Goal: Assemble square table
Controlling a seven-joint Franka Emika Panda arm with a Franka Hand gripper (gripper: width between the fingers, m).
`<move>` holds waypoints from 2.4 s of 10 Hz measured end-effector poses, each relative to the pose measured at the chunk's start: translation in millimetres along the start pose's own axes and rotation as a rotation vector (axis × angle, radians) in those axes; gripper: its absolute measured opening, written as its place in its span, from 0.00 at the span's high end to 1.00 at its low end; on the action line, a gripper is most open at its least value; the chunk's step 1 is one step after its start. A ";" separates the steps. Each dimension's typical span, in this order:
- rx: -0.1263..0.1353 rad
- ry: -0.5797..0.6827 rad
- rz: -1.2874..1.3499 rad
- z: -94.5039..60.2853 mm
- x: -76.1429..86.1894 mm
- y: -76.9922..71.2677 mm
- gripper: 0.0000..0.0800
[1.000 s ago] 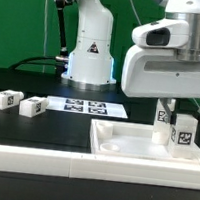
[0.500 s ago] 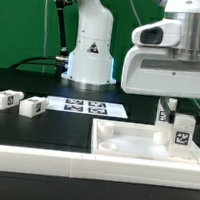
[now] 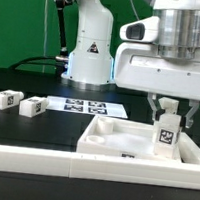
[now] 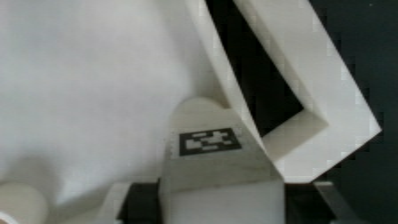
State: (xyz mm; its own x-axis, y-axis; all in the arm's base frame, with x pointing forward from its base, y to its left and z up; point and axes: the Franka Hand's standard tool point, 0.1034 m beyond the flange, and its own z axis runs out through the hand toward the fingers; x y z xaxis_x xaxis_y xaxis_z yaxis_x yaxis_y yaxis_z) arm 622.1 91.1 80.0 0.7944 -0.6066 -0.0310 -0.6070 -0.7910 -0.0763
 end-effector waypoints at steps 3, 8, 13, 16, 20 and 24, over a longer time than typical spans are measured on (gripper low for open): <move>-0.012 -0.009 -0.051 -1.5 -5.5 -2.2 0.32; -0.017 -0.005 -0.213 -13.8 -12.8 1.8 0.19; -0.026 -0.020 -0.271 -15.7 -14.8 4.5 0.19; -0.019 -0.013 -0.390 -27.3 -18.9 28.5 0.19; -0.029 -0.017 -0.441 -17.6 9.6 77.5 0.19; -0.032 -0.021 -0.441 -13.8 9.7 77.7 0.19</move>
Offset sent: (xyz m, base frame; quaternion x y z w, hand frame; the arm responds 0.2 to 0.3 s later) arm -0.0132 -0.0073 0.0154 -0.0574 0.0160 -0.1129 0.9918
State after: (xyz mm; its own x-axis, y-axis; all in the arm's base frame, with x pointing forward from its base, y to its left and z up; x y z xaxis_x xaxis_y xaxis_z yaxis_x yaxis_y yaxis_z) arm 582.4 22.6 87.6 0.9777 -0.2089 -0.0223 -0.2098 -0.9762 -0.0554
